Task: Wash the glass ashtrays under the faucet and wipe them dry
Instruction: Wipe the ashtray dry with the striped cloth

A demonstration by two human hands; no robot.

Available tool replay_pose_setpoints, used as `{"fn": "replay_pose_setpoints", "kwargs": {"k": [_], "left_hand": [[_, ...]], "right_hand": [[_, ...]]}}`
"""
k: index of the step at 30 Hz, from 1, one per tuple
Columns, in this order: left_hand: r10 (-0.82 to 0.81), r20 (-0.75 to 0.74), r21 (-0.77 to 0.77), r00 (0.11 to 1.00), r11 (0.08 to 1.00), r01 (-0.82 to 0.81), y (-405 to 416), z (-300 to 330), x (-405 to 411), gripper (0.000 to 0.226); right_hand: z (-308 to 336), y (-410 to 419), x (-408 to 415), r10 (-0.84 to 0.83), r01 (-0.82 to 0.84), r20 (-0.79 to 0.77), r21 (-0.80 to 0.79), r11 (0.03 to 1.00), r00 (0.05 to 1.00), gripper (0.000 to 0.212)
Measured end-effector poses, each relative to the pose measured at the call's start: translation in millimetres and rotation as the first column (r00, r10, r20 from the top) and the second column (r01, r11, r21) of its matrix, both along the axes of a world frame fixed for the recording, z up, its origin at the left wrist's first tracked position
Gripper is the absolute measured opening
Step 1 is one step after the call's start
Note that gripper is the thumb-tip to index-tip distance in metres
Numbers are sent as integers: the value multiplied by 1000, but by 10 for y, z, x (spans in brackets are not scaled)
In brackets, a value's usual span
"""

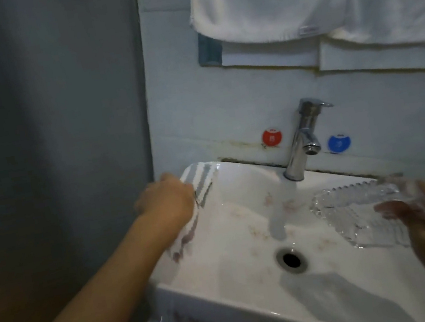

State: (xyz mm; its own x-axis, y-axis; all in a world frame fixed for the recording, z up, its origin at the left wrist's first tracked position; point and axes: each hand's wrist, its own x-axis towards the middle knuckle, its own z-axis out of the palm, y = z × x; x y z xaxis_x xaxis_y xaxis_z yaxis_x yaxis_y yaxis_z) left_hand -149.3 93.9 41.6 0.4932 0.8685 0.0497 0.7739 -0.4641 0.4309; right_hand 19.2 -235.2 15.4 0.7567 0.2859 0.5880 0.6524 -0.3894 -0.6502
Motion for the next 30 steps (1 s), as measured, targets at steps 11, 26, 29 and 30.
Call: {"fn": "replay_pose_setpoints", "kwargs": {"k": [11, 26, 29, 30], "left_hand": [[-144, 454, 58, 880, 990, 132, -8, 19, -79, 46], [-159, 696, -526, 700, 551, 648, -1066, -123, 841, 29], [-30, 753, -608, 658, 350, 712, -1184, -85, 997, 31], [12, 762, -623, 648, 286, 728, -1220, -109, 1047, 33]], "right_hand": [[169, 141, -156, 140, -5, -336, 372, 928, 931, 18], [-7, 153, -281, 72, 93, -444, 338, 936, 893, 21], [-29, 153, -266, 19, 153, -459, 333, 930, 888, 18], [-35, 157, -265, 3, 168, -457, 335, 927, 890, 17]]}}
